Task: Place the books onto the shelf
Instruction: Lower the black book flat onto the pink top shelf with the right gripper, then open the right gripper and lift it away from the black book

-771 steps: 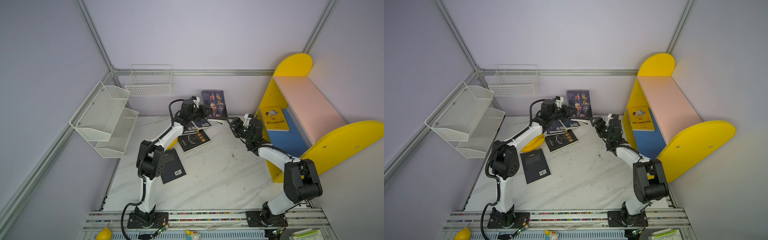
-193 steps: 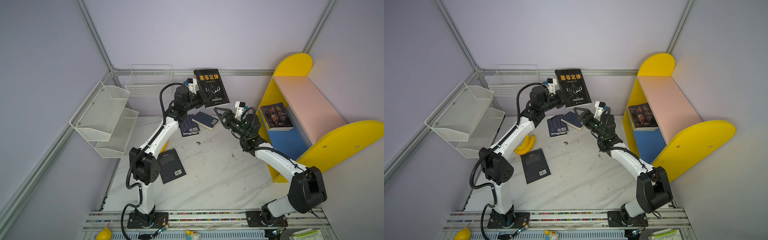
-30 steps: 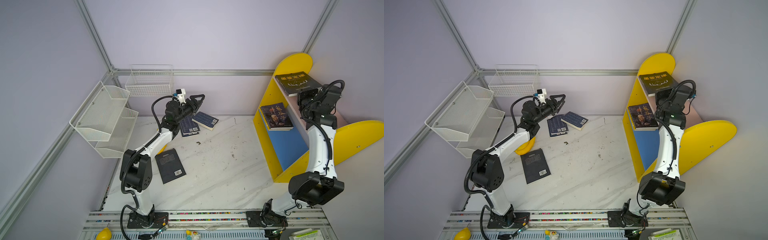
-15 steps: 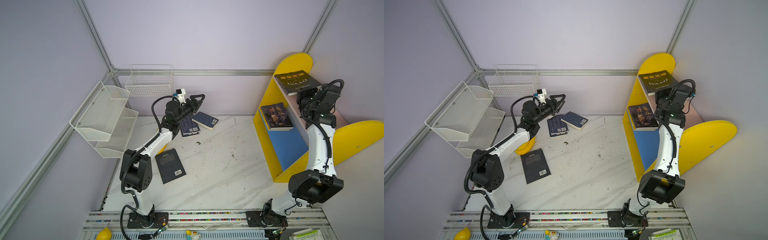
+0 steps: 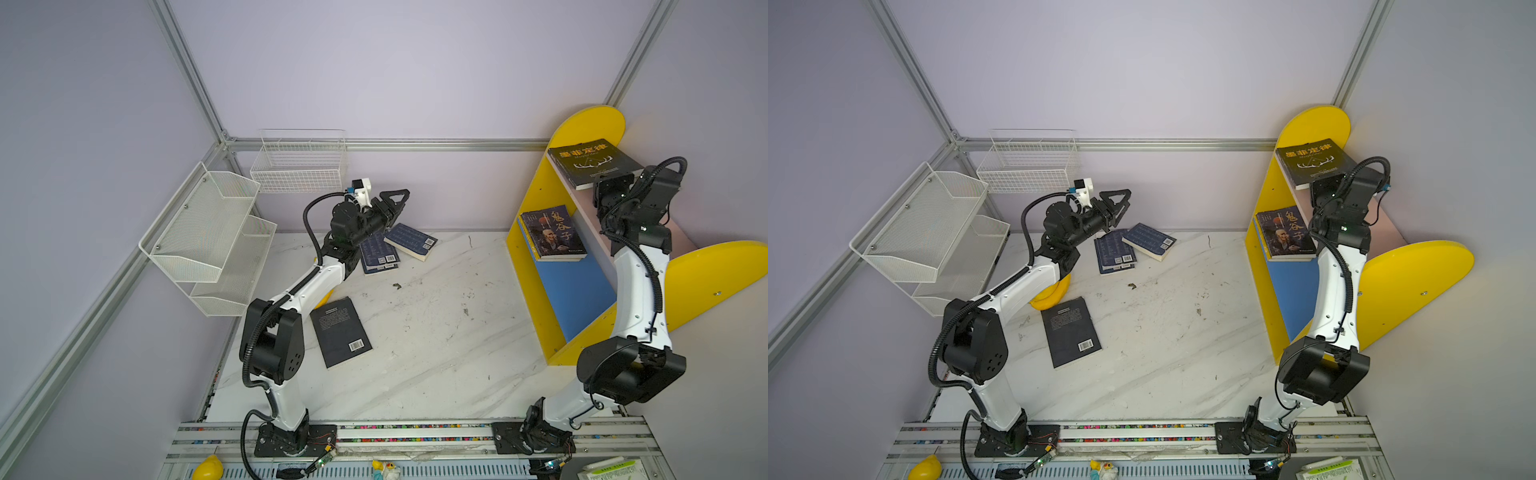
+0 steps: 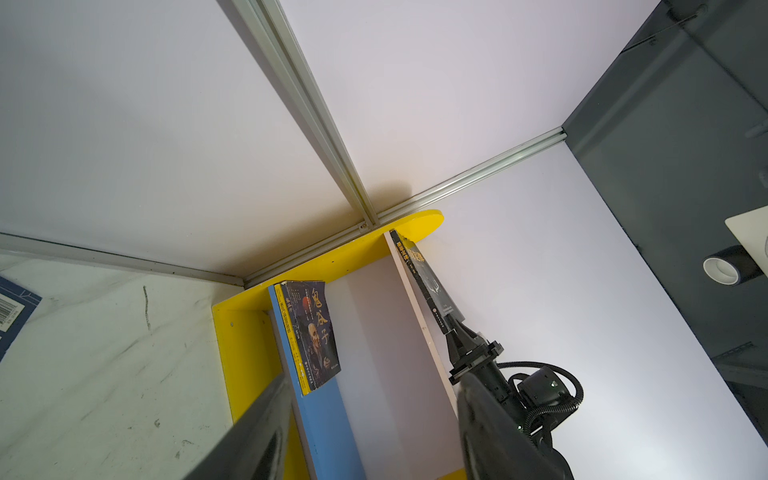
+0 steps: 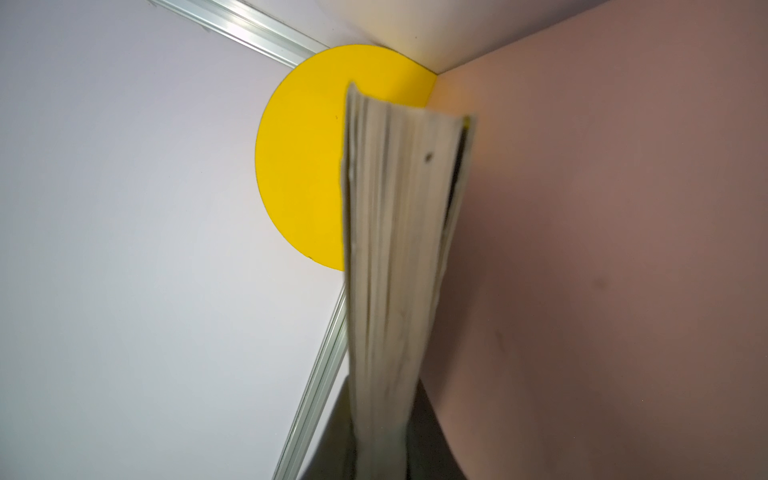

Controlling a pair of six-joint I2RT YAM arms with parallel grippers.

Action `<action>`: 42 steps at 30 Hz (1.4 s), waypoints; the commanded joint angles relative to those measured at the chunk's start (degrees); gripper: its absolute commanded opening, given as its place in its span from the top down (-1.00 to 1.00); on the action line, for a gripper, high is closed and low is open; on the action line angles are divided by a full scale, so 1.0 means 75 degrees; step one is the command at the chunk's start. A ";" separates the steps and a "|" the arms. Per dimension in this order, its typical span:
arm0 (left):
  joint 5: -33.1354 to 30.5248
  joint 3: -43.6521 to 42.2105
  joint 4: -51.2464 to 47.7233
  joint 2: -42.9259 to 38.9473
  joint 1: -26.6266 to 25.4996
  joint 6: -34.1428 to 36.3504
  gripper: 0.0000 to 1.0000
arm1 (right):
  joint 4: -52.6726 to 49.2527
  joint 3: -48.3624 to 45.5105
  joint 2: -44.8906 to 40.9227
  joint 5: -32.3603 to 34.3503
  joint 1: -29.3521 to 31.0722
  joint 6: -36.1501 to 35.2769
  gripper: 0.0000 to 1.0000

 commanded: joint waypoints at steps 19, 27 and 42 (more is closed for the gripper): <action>0.0024 -0.0358 0.0393 -0.0329 0.0034 0.0041 -0.28 | -0.1753 0.0643 -0.0307 0.0938 0.0014 -0.0942 -0.25; 0.0116 -0.0311 0.0487 -0.0226 0.0031 -0.0096 -0.28 | -0.1681 0.0497 -0.0488 0.0842 0.0154 -0.1156 -0.20; 0.0135 -0.0514 0.0406 -0.0412 0.0034 -0.0074 -0.28 | -0.1542 0.0785 0.0017 0.0287 0.0317 -0.1321 -0.17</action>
